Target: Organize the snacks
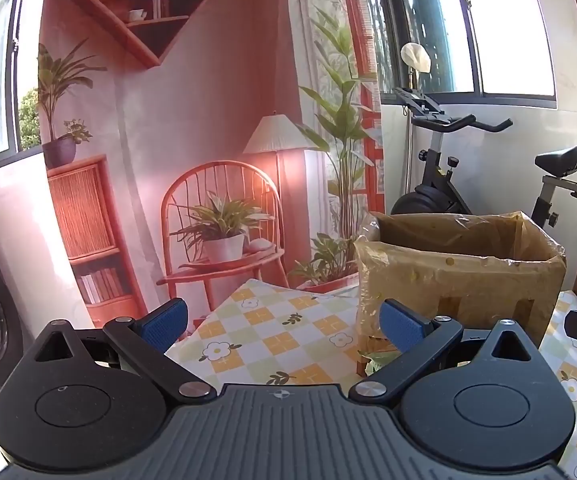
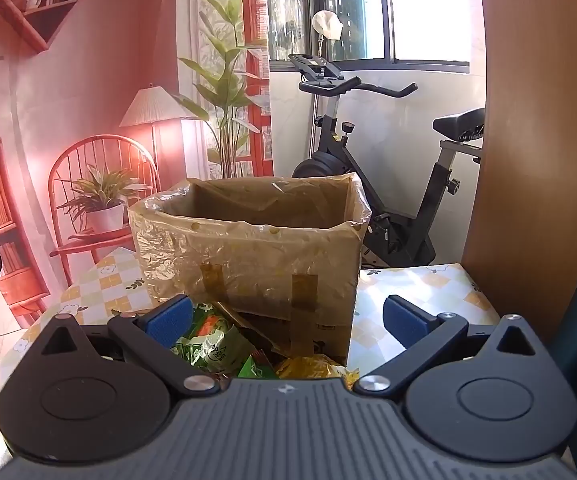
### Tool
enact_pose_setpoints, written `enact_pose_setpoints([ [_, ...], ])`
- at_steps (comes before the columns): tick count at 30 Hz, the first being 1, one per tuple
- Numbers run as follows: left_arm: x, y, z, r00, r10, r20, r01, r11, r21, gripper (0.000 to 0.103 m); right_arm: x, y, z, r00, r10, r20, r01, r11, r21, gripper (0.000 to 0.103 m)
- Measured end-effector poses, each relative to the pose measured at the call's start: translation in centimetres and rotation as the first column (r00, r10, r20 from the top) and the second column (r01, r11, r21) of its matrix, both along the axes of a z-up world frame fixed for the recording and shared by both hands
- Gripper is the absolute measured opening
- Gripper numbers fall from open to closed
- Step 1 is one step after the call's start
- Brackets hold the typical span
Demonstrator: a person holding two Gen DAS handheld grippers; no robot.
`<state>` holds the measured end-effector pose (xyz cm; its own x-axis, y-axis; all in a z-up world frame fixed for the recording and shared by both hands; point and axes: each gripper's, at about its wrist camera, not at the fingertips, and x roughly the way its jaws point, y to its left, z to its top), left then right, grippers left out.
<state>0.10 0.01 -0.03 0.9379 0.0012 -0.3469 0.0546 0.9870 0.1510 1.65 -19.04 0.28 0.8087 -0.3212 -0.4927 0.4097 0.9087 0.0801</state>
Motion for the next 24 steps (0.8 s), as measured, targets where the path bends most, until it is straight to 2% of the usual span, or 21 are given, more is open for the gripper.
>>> enact_pose_setpoints([
  [24, -0.22, -0.07, -0.22, 1.0, -0.023, -0.004, 0.023, 1.0, -0.002, 0.103, -0.12, 0.21, -0.1, 1.0, -0.007, 0.009, 0.007, 1.0, -0.005, 0.103],
])
